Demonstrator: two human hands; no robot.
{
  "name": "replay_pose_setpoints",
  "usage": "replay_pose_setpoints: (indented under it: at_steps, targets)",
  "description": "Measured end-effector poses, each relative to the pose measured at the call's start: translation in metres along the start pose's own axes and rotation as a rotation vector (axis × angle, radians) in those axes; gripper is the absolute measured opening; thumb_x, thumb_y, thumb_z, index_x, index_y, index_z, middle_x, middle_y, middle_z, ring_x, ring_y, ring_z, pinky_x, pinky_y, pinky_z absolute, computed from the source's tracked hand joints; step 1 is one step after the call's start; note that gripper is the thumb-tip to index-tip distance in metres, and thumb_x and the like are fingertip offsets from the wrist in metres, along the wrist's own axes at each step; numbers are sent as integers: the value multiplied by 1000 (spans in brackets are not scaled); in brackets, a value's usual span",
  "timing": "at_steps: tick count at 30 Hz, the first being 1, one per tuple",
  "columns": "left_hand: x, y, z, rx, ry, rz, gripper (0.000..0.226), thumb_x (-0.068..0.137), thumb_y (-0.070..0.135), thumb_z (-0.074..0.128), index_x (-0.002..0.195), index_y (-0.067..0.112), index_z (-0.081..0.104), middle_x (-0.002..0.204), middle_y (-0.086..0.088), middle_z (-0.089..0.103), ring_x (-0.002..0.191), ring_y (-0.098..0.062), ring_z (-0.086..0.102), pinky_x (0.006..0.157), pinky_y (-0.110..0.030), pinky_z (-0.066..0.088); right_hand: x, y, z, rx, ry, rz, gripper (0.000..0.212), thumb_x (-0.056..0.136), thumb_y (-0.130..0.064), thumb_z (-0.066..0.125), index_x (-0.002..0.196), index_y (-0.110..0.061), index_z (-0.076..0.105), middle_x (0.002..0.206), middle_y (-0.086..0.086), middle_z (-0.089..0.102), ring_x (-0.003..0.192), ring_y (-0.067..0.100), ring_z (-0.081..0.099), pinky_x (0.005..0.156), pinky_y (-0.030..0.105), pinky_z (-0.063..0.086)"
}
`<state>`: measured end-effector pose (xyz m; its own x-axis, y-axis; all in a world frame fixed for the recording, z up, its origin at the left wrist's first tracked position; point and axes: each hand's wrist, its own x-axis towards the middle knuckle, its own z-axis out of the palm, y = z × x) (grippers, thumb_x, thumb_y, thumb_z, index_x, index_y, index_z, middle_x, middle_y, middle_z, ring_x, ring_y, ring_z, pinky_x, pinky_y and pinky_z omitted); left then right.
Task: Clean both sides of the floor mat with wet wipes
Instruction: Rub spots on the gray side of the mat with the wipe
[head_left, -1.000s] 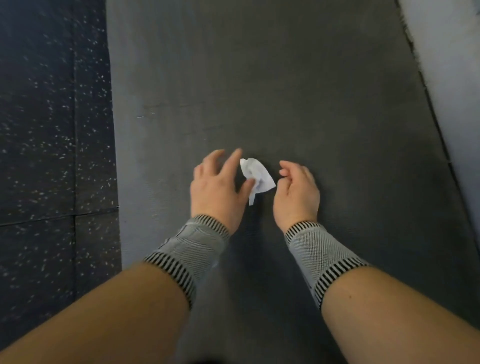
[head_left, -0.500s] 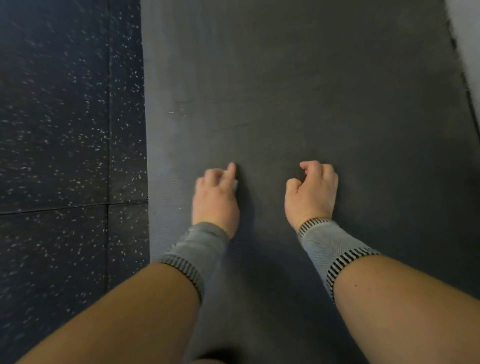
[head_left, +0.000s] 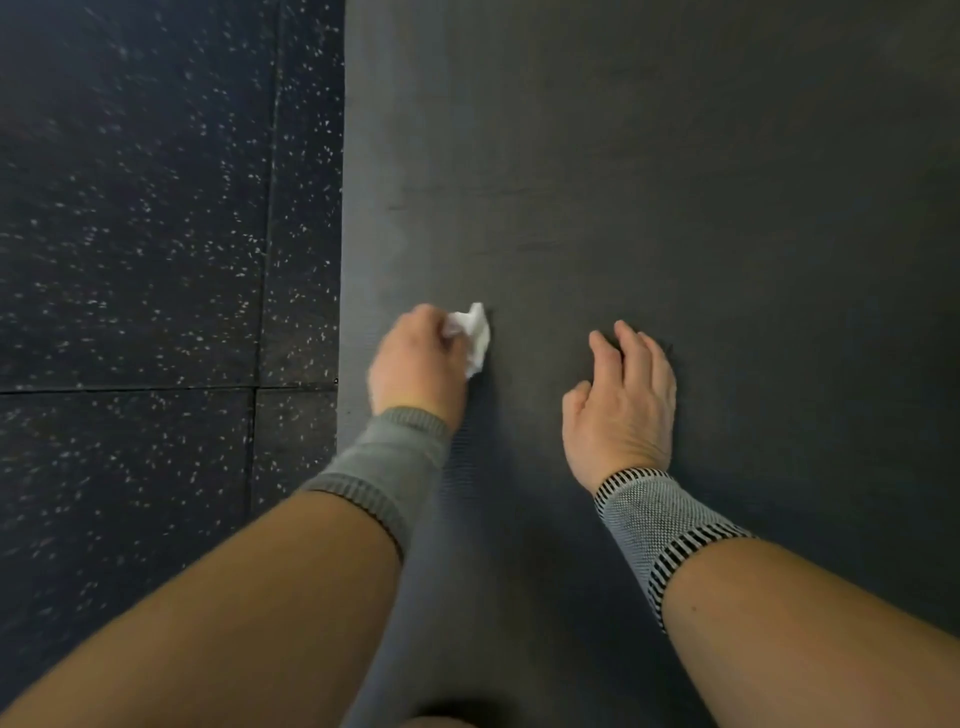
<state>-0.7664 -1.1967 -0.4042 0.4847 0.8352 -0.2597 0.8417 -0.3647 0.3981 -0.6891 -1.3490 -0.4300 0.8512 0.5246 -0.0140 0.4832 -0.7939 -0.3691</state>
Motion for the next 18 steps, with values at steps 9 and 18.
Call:
replay_pose_setpoints:
  at_steps: [9, 18]
  targets:
    - [26, -31, -19, -46, 250, -151, 30, 88, 11, 57, 117, 15, 52, 127, -10, 43, 104, -28, 54, 75, -32, 39, -1, -1, 3, -50, 32, -3, 45, 81, -17, 48, 125, -7, 55, 138, 13, 47, 129, 32, 37, 110, 48, 28]
    - [-2, -18, 6, -63, 79, 158, 29, 88, 33, 66, 110, 15, 63, 107, -5, 58, 95, -23, 56, 79, -30, 43, -1, -2, 3, -53, 37, -8, 48, 80, -18, 48, 126, -7, 54, 138, 13, 46, 129, 33, 37, 109, 49, 29]
